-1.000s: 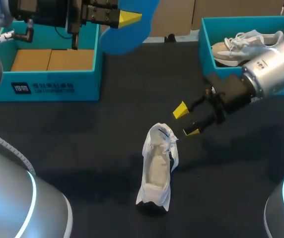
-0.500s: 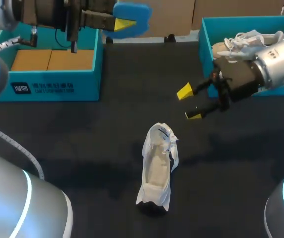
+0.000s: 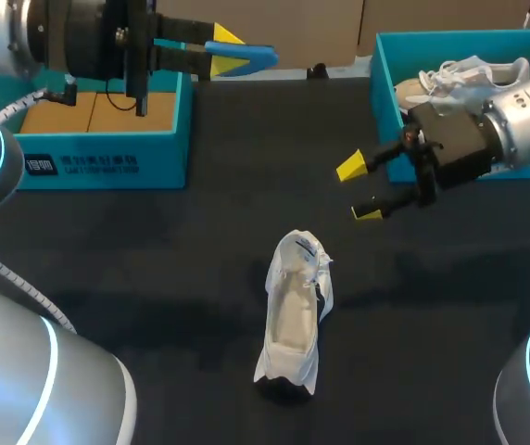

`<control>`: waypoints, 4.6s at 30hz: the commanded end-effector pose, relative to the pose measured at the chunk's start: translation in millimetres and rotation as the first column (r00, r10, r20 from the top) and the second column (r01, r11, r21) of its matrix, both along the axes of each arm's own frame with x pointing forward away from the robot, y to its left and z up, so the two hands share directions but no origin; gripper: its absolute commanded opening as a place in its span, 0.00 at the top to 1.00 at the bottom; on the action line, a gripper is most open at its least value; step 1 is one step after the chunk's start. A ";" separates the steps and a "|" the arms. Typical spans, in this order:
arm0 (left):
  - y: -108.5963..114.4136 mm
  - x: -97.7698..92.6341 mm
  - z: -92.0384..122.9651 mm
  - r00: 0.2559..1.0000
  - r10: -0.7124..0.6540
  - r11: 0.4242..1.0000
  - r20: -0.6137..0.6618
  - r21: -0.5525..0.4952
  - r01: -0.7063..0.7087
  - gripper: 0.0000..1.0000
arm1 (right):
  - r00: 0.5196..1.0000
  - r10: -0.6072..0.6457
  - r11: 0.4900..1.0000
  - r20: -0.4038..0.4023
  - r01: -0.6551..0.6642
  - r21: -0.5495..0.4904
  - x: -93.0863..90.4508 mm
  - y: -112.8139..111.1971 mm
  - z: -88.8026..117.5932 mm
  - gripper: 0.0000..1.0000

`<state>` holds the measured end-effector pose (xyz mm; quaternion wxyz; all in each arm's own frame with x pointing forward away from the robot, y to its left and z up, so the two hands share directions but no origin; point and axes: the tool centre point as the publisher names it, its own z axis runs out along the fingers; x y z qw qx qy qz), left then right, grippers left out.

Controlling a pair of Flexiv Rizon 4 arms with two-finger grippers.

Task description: Take the shoe out of the shoebox, open the shoe tongue, remove and reinsert the insole, then place the shoe into the shoebox

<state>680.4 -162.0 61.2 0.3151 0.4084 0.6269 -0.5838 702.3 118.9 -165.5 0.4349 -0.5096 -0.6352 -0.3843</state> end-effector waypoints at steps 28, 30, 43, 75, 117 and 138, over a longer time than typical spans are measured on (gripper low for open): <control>-6.6 -8.5 -46.5 0.840 0.050 0.991 0.540 -0.133 0.026 1.00 | 0.998 -0.008 1.000 0.061 0.007 0.019 27.9 -19.3 44.4 0.00; -6.6 -7.3 -55.0 0.828 0.053 0.991 0.558 -0.129 0.024 1.00 | 0.997 -0.005 1.000 0.072 0.003 0.025 31.2 -21.6 50.6 0.00; -6.5 -0.9 -70.1 0.814 0.086 0.989 0.574 -0.150 0.001 1.00 | 0.997 -0.019 0.999 0.069 0.017 0.034 42.9 -26.7 66.5 0.00; -40.5 29.8 -113.5 0.804 0.089 0.995 0.588 -0.090 -0.045 1.00 | 1.000 -0.002 0.990 0.020 -0.001 0.140 46.9 -5.5 81.0 0.00; -61.1 43.9 -136.6 0.761 0.108 0.994 0.640 -0.086 -0.068 1.00 | 0.999 -0.030 0.978 -0.043 0.038 0.206 51.4 20.3 75.8 0.00; -74.6 50.6 -167.3 0.748 0.133 0.990 0.651 -0.051 -0.131 1.00 | 0.998 -0.043 0.975 -0.052 0.053 0.215 63.4 52.3 72.5 0.15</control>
